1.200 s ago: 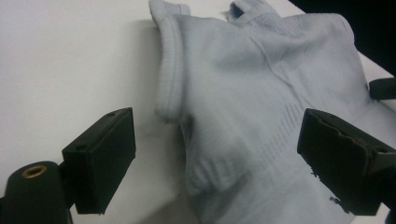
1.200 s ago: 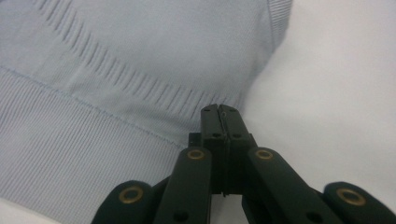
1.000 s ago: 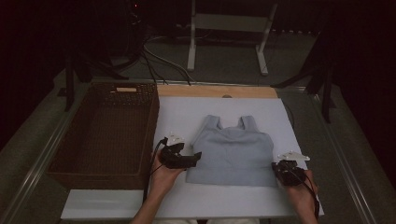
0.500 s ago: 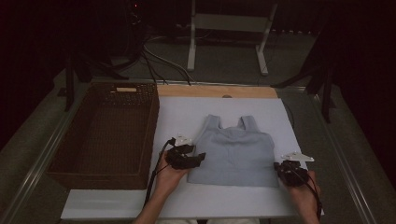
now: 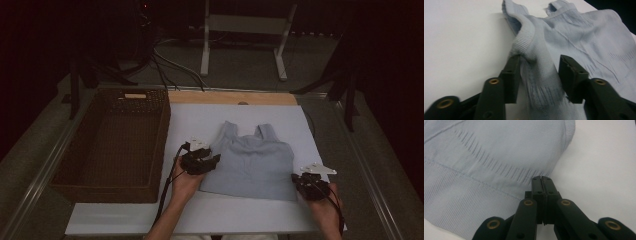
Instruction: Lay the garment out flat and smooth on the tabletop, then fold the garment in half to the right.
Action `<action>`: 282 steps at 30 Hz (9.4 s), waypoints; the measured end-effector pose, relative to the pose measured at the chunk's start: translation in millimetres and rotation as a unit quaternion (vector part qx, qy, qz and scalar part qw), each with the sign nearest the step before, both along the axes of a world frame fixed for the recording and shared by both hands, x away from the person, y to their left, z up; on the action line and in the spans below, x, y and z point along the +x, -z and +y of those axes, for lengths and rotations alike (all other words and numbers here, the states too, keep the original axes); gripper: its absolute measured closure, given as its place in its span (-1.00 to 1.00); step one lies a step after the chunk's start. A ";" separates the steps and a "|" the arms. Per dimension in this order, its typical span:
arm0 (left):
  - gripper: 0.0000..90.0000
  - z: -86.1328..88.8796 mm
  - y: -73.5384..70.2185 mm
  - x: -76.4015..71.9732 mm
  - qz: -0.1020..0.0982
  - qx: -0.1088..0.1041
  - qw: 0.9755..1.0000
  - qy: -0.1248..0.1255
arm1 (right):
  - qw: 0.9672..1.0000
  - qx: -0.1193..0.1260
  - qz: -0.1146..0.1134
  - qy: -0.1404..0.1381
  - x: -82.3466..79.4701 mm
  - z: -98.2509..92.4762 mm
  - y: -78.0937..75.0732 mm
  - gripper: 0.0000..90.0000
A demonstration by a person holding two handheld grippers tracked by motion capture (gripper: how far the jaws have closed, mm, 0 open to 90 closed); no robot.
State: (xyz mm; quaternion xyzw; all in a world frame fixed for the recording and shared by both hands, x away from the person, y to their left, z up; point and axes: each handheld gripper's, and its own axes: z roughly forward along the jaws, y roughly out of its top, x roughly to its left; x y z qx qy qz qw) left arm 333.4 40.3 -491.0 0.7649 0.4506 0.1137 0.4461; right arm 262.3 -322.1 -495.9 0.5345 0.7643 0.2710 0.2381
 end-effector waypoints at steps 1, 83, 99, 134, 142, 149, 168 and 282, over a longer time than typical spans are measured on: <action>0.44 0.7 0.4 0.5 0.004 -0.003 1.000 0.002 | 1.000 0.001 0.000 0.000 0.1 0.1 0.1 1.00; 0.54 34.4 20.0 -35.7 0.040 0.056 0.998 -0.009 | 0.992 0.091 0.082 -0.028 2.6 23.3 10.4 0.77; 0.87 41.8 10.6 -44.4 0.052 0.036 0.998 -0.003 | 0.990 0.102 0.082 -0.045 -9.5 25.8 5.1 0.81; 0.87 52.9 -11.8 -93.4 0.053 0.045 0.997 0.018 | 0.988 0.115 0.076 -0.068 -23.4 30.6 0.2 0.81; 0.87 48.8 -11.0 -90.4 0.056 0.039 0.997 0.017 | 0.988 0.115 0.075 -0.071 -31.9 28.8 -3.7 0.81; 0.87 48.0 -11.1 -87.5 0.059 0.035 0.998 0.015 | 0.988 0.116 0.075 -0.074 -38.8 27.4 -5.5 0.81; 0.87 45.0 -15.8 -85.2 0.059 0.020 0.998 0.021 | 0.985 0.124 0.083 -0.083 -57.4 21.4 -9.4 0.82; -0.90 32.6 7.9 -63.0 0.033 0.004 0.999 0.036 | 0.990 0.122 -0.064 -0.016 -32.2 -10.1 -21.1 -0.71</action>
